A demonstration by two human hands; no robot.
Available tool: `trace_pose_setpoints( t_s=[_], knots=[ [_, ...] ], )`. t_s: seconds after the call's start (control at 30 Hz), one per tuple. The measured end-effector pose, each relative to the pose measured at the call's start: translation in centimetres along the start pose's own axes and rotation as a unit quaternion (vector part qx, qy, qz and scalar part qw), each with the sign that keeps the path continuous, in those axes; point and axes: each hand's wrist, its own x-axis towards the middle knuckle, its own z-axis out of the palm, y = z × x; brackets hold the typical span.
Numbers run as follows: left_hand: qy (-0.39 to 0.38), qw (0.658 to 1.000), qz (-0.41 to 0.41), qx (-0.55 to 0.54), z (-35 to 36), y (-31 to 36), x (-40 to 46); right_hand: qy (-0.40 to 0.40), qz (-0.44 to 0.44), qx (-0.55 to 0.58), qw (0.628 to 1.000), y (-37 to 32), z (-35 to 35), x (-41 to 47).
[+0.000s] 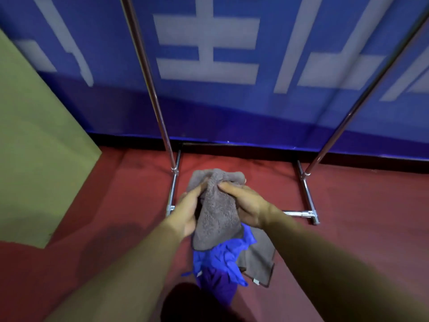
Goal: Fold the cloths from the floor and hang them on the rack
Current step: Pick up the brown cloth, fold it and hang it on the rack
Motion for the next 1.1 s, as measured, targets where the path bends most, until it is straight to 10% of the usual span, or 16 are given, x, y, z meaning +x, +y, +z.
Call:
trace_pose_setpoints(
  t_s=[0.3, 0.77, 1.1],
  knots=[
    [0.100, 0.943, 0.270, 0.170, 0.6, 8.4, -10.1, 0.107, -0.163, -0.023, 0.980, -6.1, 4.3, -10.2],
    [-0.021, 0.994, 0.104, -0.039, -3.8, 7.4, -13.2, 0.208, -0.187, -0.031, 0.960, -5.3, 2.1, -13.4],
    [0.172, 0.959, 0.213, 0.074, -2.1, 7.1, -11.6, 0.169, -0.192, 0.030, 0.966, -6.1, 1.0, -13.0]
  ],
)
